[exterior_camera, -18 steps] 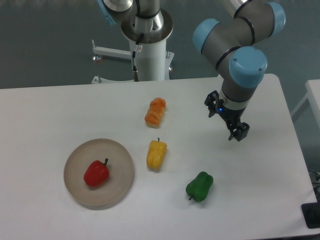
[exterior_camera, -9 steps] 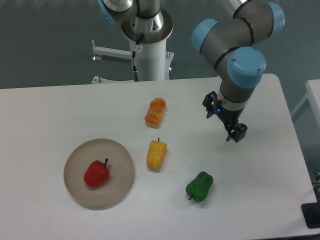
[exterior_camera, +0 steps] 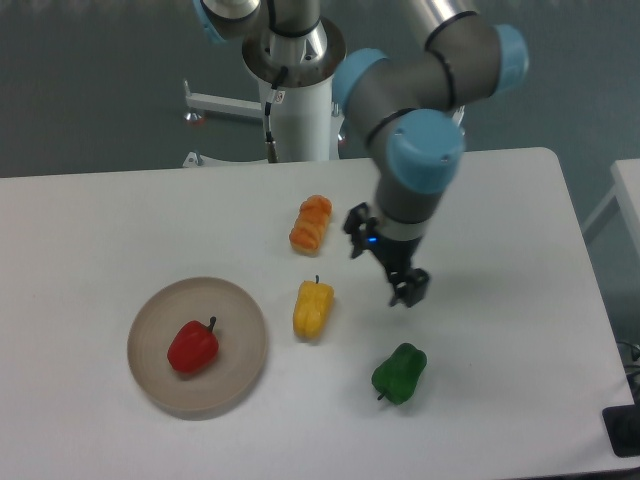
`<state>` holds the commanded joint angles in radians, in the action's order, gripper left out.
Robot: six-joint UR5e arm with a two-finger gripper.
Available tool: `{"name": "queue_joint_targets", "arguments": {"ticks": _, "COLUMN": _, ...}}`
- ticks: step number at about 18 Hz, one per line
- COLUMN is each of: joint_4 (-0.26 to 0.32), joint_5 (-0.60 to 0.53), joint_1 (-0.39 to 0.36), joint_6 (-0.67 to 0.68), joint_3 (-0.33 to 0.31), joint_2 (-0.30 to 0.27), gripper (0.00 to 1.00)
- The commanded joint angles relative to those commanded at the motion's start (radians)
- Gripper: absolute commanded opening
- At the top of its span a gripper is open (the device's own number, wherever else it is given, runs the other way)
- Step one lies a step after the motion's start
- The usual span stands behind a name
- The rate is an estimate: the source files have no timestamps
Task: Pick up the red pepper from the plate
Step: 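Move the gripper over the plate and lower it onto the red pepper, then close the gripper around the red pepper on the plate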
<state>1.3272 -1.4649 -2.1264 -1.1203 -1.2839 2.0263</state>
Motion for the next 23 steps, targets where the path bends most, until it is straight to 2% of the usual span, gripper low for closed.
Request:
{"name": "queue_joint_targets", "arguments": {"ticks": 5, "joint_4": -0.046, "joint_5": -0.005, "joint_1": 0.104, "joint_6": 0.163, "joint_3": 0.000, "joint_2": 0.037, "gripper": 1.00}}
{"name": "queue_joint_targets", "arguments": {"ticks": 9, "joint_4": -0.138, "joint_5": -0.008, "joint_1": 0.193, "joint_6": 0.273, "joint_3": 0.000, "joint_2": 0.124, "gripper": 1.00}}
{"name": "queue_joint_targets", "arguments": {"ticks": 11, "joint_4": -0.154, "joint_5": -0.008, "joint_1": 0.224, "joint_6": 0.292, "joint_3": 0.002, "joint_2": 0.147, "gripper": 1.00}}
{"name": "queue_joint_targets", "arguments": {"ticks": 14, "joint_4": -0.180, "joint_5": -0.008, "joint_1": 0.238, "joint_6": 0.306, "joint_3": 0.005, "joint_2": 0.173, "gripper": 1.00}}
{"name": "queue_joint_targets", "arguments": {"ticks": 23, "joint_4": -0.186, "joint_5": -0.029, "joint_1": 0.267, "joint_6": 0.324, "joint_3": -0.009, "joint_2": 0.207, "gripper": 1.00}}
